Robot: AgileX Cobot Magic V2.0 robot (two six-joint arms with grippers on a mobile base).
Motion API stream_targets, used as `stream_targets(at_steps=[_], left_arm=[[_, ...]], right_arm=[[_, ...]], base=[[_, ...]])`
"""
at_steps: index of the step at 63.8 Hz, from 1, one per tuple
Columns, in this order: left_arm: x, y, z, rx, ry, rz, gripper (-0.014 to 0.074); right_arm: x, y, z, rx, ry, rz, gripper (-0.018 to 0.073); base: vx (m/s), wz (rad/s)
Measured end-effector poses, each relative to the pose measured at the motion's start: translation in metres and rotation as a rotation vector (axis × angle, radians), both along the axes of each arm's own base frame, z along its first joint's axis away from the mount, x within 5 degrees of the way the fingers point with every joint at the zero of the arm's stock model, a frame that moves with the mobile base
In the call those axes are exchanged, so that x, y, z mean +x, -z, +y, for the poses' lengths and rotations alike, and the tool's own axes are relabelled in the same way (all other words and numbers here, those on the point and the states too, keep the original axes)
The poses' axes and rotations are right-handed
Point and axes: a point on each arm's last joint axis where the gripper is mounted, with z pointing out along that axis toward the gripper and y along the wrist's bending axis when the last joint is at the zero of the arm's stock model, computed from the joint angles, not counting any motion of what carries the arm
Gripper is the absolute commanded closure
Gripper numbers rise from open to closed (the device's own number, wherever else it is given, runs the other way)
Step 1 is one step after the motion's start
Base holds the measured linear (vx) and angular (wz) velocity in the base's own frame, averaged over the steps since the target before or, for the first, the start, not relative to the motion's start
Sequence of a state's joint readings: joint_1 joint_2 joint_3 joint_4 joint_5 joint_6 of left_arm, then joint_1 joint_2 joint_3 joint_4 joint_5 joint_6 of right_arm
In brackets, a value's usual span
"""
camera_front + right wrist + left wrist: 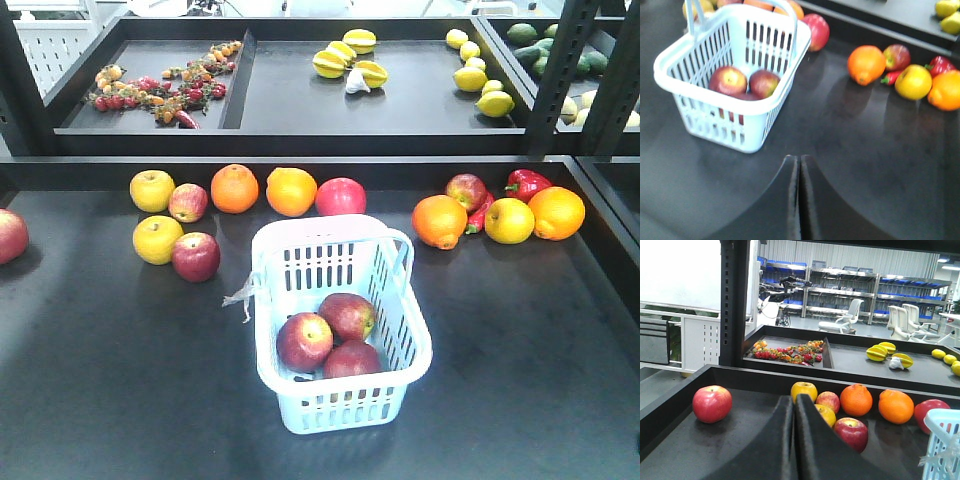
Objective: Pick three apples into basket with both arms
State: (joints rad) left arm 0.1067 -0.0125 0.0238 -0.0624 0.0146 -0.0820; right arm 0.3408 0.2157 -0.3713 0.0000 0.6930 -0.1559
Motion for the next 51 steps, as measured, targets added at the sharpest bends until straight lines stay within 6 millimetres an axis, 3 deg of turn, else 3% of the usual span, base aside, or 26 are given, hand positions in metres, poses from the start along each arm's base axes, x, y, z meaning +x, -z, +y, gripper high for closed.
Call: stream_targets(at_steps=[7,14,24,30,51], left_arm=[[0.000,0.000,0.000,0.000,0.000,0.000,0.0603],[0.000,0.000,0.000,0.000,0.000,0.000,0.0603],[0.000,0.000,0.000,0.000,0.000,0.000,0.0603],[0.000,0.000,0.000,0.000,0.000,0.000,0.0603],[0.000,0.000,0.000,0.000,0.000,-0.001,0.0603]], right_arm=[[0.010,0.021,0.003,0.031,0.006,-0.069,0.0564],[0.016,0.054,0.004,0.079,0.036,-0.073,0.0564],[0.018,0.086,-0.003,0.251,0.233,-0.021,0.0564],[0.017,0.090,-0.008,0.297,0.303,-0.047,0.0564],[0.008,0.069,-0.018,0.360,0.420,-0.351,0.0564]], base=[[0.00,0.00],[0.00,0.00],[0.00,0.00],[0.00,0.00],[0.00,0.00]])
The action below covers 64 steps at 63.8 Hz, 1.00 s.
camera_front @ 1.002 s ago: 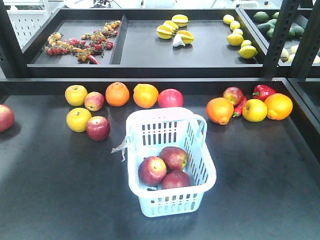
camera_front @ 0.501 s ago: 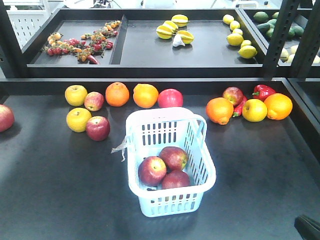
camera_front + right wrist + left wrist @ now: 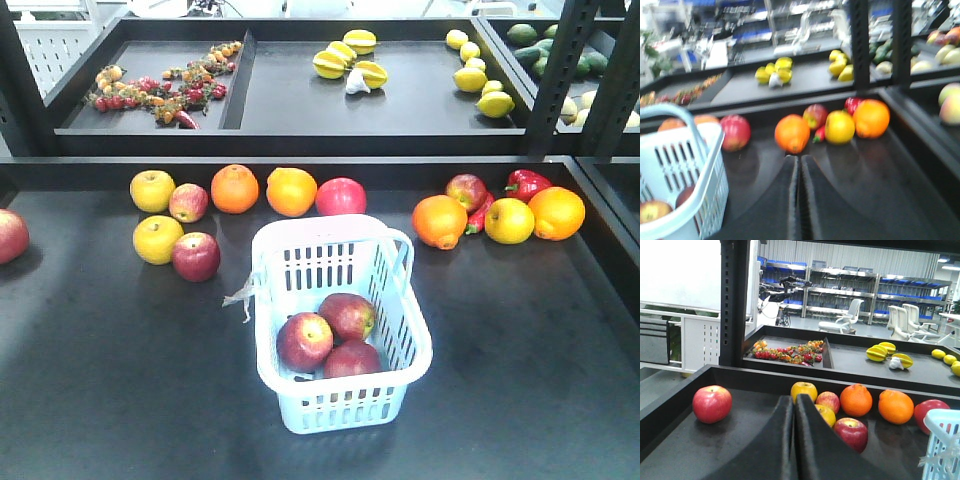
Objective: Pick three apples into basket with both arms
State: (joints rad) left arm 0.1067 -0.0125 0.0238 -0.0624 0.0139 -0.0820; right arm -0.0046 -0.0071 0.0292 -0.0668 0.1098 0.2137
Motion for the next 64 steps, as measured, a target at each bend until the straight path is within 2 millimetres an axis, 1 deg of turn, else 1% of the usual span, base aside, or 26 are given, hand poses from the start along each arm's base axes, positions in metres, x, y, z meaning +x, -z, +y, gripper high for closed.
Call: stream_targets(at_steps=[14,25,64], left_arm=[[0.0000,0.0000,0.0000,-0.001,0.000,0.000,0.0603],[0.0000,0.0000,0.0000,-0.001,0.000,0.000,0.0603],[0.0000,0.0000,0.0000,-0.001,0.000,0.000,0.0603]], right_arm=[[-0.0002,-0.0072,0.0002,-0.009,0.000,-0.080,0.0564],[-0.0003,-0.0090,0.0003,-0.027,-0.001,-0.100,0.0564],[-0.0003,-0.0095,0.0003,-0.031,-0.002,-0.105,0.0564]], base=[[0.00,0.00],[0.00,0.00],[0.00,0.00]])
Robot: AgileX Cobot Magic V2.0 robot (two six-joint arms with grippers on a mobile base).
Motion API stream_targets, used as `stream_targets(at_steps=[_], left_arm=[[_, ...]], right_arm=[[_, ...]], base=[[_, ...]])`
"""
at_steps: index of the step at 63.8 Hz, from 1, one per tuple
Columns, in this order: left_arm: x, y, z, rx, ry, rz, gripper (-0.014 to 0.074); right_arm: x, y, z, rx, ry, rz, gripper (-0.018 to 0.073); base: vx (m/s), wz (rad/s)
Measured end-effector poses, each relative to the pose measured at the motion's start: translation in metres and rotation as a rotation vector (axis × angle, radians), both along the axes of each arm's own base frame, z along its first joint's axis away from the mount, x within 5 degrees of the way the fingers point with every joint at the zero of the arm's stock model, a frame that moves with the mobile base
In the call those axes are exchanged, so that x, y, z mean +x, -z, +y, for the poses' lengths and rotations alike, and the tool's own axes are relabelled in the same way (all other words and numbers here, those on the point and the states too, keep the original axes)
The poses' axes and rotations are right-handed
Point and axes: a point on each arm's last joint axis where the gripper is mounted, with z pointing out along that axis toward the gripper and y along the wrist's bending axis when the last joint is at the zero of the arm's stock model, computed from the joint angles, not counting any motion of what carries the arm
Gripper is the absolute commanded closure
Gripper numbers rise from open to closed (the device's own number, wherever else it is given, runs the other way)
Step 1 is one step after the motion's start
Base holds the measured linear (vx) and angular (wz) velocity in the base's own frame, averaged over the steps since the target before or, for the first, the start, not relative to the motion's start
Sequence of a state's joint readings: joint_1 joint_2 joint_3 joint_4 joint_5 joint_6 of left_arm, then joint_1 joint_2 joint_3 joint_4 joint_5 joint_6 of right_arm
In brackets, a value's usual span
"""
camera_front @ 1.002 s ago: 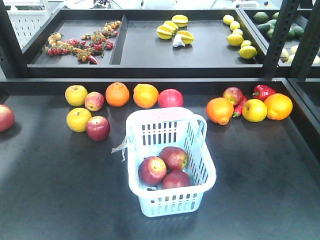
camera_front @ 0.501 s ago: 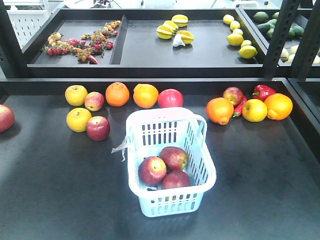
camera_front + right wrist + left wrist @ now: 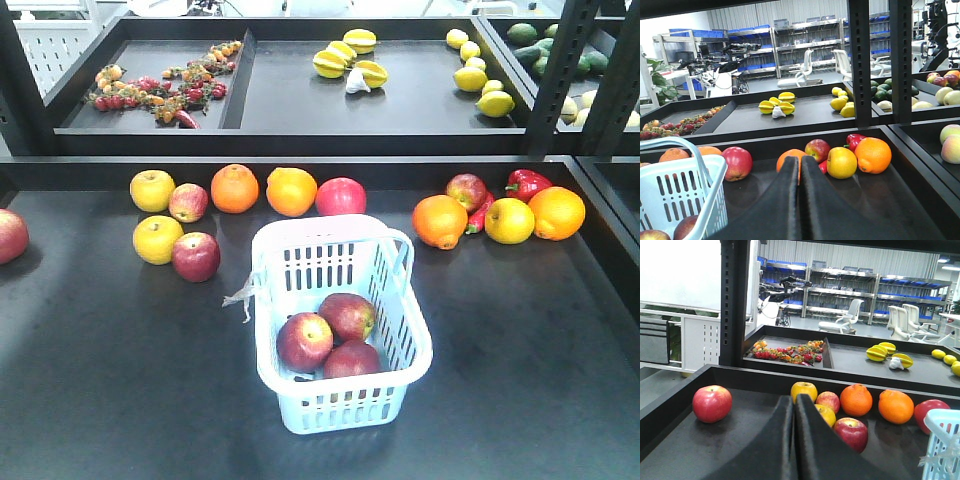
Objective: Pick three apples into basket with both arms
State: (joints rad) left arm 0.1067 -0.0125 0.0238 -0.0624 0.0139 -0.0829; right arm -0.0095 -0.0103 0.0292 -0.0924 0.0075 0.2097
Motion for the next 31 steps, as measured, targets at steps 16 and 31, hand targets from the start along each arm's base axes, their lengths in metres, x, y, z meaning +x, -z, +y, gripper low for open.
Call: stream_targets(at_steps=[16,31], left_arm=[[0.0000,0.0000,0.0000,0.000,0.000,0.000,0.0603],[0.0000,0.0000,0.0000,-0.001,0.000,0.000,0.0603]], right_arm=[[0.0000,0.0000,0.0000,0.000,0.000,0.000,0.0564],[0.0000,-0.0001,0.0000,0.000,0.000,-0.001,0.0564]], base=[[0.00,0.00],[0.00,0.00]])
